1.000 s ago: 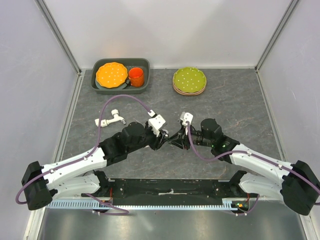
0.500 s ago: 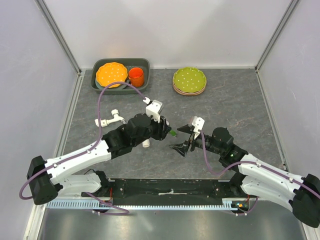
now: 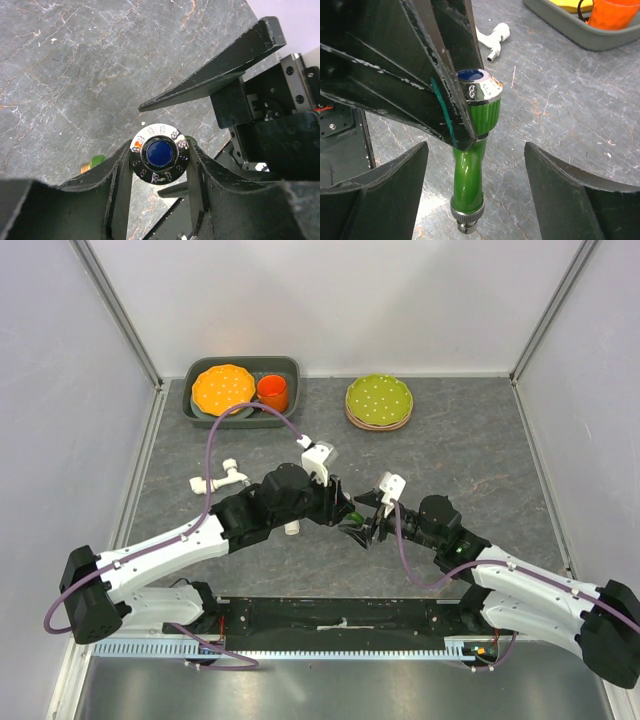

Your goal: Install the water faucets

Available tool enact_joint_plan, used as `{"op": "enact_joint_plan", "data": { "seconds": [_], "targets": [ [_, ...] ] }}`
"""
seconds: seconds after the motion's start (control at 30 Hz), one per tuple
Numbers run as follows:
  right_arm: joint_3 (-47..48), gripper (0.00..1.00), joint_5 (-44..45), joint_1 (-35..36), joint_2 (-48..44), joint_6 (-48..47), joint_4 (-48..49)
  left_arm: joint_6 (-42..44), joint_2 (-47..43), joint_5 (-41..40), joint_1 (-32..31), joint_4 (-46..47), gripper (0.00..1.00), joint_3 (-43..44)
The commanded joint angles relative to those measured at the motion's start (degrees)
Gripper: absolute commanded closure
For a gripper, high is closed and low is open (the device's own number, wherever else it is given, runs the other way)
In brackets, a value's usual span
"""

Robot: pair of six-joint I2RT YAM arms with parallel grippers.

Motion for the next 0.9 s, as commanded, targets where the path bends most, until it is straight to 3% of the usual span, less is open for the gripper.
{"op": "enact_joint_plan", "data": {
  "seconds": [0.0, 0.47, 0.6, 0.7, 0.73, 0.8, 0.83, 0.87],
  "targets": [
    [0.3, 0.19, 1.2, 0.4, 1.1, -0.6, 2.7, -2.6, -0.1, 1.9, 0.0, 0.9, 0.98, 2.8],
    [0.9, 0.46, 2.0, 0.9, 3.1, -0.6, 3.0, -3.8, 1.4, 2.8, 0.0, 2.1, 0.98, 2.6],
    [0.9, 0.61, 2.2, 1.0, 3.4, -0.6, 3.0, -4.2, 1.7, 2.9, 0.1, 2.8, 0.98, 2.6],
    [1.0, 0.86, 2.3, 1.0, 3.6, -0.6, 2.7, -4.3, 1.4, 2.9, 0.1, 3.0, 0.98, 2.6],
    [1.0, 0.91, 2.5, 1.0, 3.5, -0.7, 2.8, -4.3, 1.2, 2.9, 0.1, 2.9, 0.94, 2.5],
    [0.8, 1.00, 3.7, 1.0, 3.1, -0.6, 2.8, -3.9, 0.4, 0.8, 0.1, 2.2, 0.71, 2.3],
    [0.7, 1.00, 4.3, 1.0, 3.0, -0.6, 2.8, -3.7, -0.1, -0.1, 0.1, 1.7, 0.61, 2.4],
    [0.7, 1.00, 5.7, 1.0, 2.9, -0.5, 2.7, -3.1, -0.6, -2.4, 0.0, 0.4, 0.43, 2.4]
  ]
}}
